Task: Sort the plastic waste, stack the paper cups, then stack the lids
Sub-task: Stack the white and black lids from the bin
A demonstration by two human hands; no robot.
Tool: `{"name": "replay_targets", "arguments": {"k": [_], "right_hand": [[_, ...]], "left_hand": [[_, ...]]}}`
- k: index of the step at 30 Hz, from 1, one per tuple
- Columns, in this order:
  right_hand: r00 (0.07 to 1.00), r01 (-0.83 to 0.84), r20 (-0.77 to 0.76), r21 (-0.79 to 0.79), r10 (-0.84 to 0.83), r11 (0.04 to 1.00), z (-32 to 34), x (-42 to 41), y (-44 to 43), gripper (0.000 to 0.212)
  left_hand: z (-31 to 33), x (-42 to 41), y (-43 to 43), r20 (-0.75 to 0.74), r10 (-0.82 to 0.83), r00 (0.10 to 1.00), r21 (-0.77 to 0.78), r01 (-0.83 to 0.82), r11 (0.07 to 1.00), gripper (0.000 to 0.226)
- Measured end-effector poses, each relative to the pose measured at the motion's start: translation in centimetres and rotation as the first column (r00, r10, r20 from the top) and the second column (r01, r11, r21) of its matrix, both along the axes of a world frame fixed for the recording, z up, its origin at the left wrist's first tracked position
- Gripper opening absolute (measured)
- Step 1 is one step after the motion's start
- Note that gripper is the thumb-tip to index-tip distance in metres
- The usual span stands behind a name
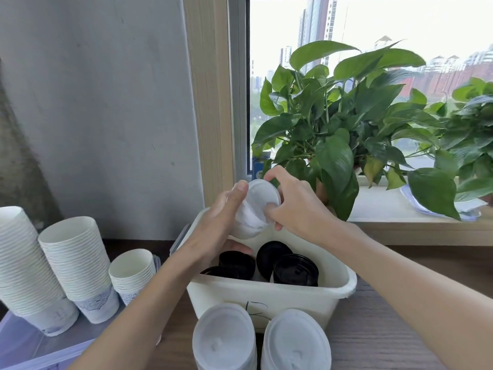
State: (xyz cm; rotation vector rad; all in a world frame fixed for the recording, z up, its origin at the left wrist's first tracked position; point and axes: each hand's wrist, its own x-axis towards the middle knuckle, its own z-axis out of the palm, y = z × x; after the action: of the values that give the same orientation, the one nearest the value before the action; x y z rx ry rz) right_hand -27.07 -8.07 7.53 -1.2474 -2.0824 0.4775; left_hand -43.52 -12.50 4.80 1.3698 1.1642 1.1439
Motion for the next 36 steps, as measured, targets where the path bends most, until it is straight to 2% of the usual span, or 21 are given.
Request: {"name": "replay_targets", "arguments": {"k": [3, 7, 10, 13, 17, 20, 24, 27, 30, 32, 36], "right_hand": [[0.999, -0.013, -0.032, 0.007, 0.013, 1.0, -0.2, 0.1, -0.1, 0.036], [0.966, -0.056, -0.256, -0.056, 0.04, 0.997, -0.6, 0.4, 0.0, 0.023], [0.936, -0.031, -0.352, -0.052, 0.011, 0.998, -1.1, 0.4, 0.4, 0.019], [0.909, -0.003, -0.415, -0.058, -0.022, 0.998, -1.7, 0.3, 0.5, 0.028], [0.852, -0.002, -0.518, -0.15, -0.077, 0.989, -2.1, -0.1, 0.6, 0.036], [0.848, -0.042, -0.527, -0.16, -0.049, 0.986, -2.3, -0.8, 0.4, 0.038], [0.836, -0.113, -0.543, -0.31, -0.079, 0.944, -2.5, -1.2, 0.6, 0.058], [0.832, -0.232, -0.555, -0.367, -0.012, 0.901, -2.8, -1.2, 0.6, 0.064], [0.761, -0.343, -0.647, -0.343, 0.045, 0.874, -3.3, -1.3, 0.3, 0.053], [0.72, -0.329, -0.693, -0.291, 0.039, 0.899, -3.8, -1.4, 0.3, 0.043], [0.781, -0.196, -0.621, -0.141, 0.067, 0.97, -4.5, -1.5, 0.6, 0.029]], "left_hand": [[-0.2, 0.0, 0.2, -0.005, 0.025, 1.0, 0.012, -0.025, 1.0, 0.076], [-0.3, 0.1, 0.4, 0.064, 0.068, 0.996, 0.036, -0.07, 0.997, 0.05], [-0.4, 0.4, 0.6, 0.084, 0.14, 0.987, 0.066, -0.146, 0.987, 0.034], [-0.4, 0.6, 0.7, 0.071, 0.165, 0.984, 0.092, -0.172, 0.981, 0.033], [-0.7, 1.0, 0.6, 0.073, 0.182, 0.981, 0.15, -0.191, 0.97, 0.029], [-1.1, 1.3, 0.8, 0.044, 0.185, 0.982, 0.194, -0.19, 0.962, 0.03], [-1.5, 1.4, 1.4, 0.007, 0.226, 0.974, 0.231, -0.221, 0.948, 0.025], [-1.6, 1.3, 1.6, -0.012, 0.265, 0.964, 0.251, -0.254, 0.934, 0.022], [-1.5, 1.3, 1.8, -0.015, 0.271, 0.962, 0.253, -0.259, 0.932, 0.022], [-1.6, 1.2, 1.8, -0.021, 0.255, 0.967, 0.246, -0.242, 0.938, 0.019], [-2.1, 1.1, 2.2, -0.04, 0.204, 0.978, 0.259, -0.187, 0.948, 0.022]]}}
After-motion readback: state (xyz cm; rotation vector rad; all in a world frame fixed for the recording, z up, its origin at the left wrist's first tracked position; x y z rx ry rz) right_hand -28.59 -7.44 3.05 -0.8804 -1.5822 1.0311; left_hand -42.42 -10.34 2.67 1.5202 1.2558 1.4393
